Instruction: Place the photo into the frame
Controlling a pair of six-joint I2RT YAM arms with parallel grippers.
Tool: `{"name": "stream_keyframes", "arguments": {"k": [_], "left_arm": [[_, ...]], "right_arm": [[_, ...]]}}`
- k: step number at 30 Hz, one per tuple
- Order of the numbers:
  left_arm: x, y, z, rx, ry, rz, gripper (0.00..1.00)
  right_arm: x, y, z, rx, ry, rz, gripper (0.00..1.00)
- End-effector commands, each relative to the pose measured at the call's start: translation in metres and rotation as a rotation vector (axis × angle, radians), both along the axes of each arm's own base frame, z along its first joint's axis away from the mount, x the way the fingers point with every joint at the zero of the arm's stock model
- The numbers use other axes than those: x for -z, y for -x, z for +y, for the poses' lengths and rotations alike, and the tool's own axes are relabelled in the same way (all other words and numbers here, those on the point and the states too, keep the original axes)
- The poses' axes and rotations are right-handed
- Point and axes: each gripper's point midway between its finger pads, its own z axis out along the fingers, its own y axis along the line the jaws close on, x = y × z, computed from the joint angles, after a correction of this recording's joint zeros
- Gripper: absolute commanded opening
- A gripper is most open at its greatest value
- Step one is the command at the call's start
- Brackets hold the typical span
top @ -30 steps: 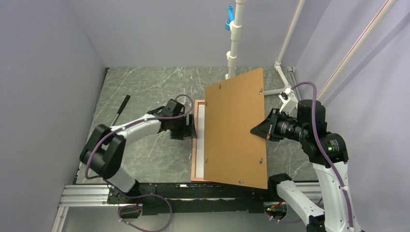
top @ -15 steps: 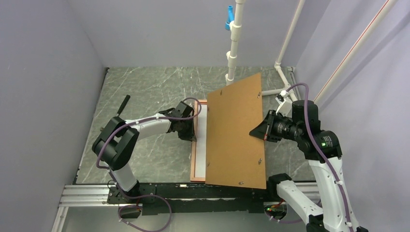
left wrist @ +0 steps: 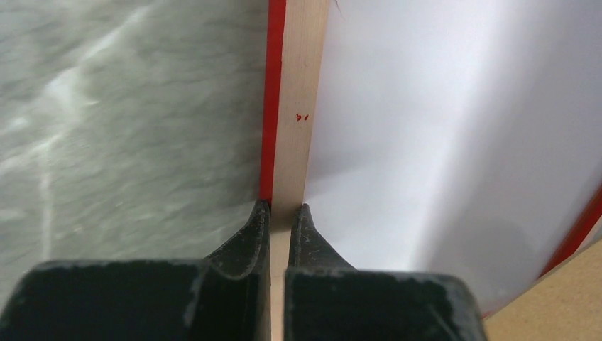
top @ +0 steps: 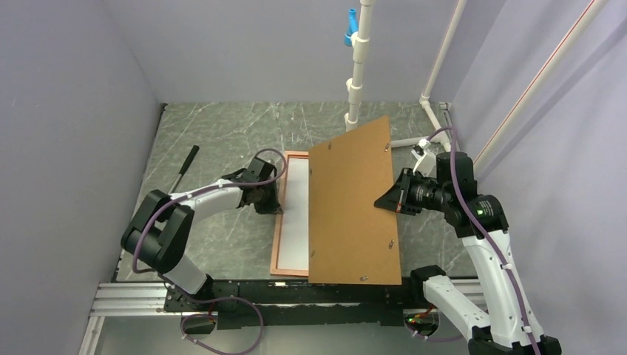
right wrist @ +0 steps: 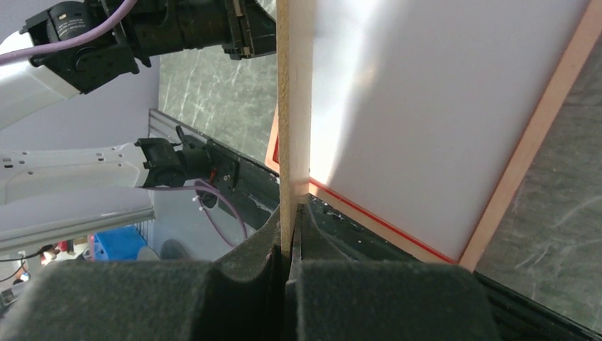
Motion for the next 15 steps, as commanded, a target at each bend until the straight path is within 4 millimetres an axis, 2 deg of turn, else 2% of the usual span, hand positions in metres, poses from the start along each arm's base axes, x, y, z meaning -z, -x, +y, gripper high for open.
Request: {"name": "stream_keyframes", "arguments": {"k": [1,5,13,14,15], "left_arm": [[0.002,0.006,0.036,-0.067,-0.067,-0.014,0.0],[-0.002,0.011,0.04,-0.079,-0.043,-0.022,0.0],[-0.003,0.02,0.035,-0.089,0.02,-0.019,0.0],[-0.003,0.02,0.036,-0.089,0.018,-0.018,0.03],[-0.004,0.021,0.037,-0.09,0.014,-0.02,0.11]], "right_arm": [[-0.024,-0.016,0.016,-0.051,-0.099,-0.114,0.0],[-0.021,-0.019,0.021,-0.064,-0.126,-0.109,0.0],[-0.014,-0.026,0.028,-0.084,-0.168,-0.099,0.0],[-0.014,-0.026,0.028,-0.085,-0.171,-0.098,0.0],[-0.013,-0.027,0.029,-0.088,-0.174,-0.099,0.0]]}}
